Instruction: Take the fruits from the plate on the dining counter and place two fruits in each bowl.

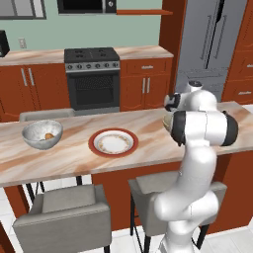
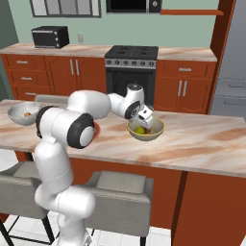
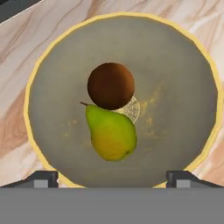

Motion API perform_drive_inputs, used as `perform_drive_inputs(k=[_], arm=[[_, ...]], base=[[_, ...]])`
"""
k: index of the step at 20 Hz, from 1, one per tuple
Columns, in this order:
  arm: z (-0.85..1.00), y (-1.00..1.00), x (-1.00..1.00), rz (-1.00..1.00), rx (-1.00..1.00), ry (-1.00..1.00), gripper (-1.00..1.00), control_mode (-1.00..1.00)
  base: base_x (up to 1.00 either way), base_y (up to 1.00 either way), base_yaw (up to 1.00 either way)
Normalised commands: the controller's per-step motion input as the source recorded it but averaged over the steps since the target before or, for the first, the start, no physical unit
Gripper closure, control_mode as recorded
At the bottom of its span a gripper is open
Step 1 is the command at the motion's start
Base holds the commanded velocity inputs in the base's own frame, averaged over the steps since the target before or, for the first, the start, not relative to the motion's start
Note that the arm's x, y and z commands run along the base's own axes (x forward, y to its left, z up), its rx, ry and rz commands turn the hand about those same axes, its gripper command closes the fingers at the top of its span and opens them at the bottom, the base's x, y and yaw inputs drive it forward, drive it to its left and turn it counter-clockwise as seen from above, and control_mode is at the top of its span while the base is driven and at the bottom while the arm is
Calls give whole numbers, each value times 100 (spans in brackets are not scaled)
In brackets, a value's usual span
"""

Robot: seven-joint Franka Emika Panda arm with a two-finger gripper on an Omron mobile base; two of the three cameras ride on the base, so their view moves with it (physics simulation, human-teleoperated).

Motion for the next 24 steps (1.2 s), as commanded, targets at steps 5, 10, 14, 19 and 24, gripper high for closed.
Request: perform_drive_inputs(k=[5, 10, 14, 19, 24], arm=[[61, 83, -100, 0, -11, 0, -100, -100], [78, 100, -100, 10, -13, 0, -100, -100], [97, 81, -100, 16, -1, 0, -100, -100], [77, 27, -100, 17, 2, -2, -100, -100], [33, -5, -100, 20, 12, -13, -100, -100]], base=[[0, 0, 0], [0, 0, 0], [0, 0, 0], [0, 0, 0], [0, 0, 0]])
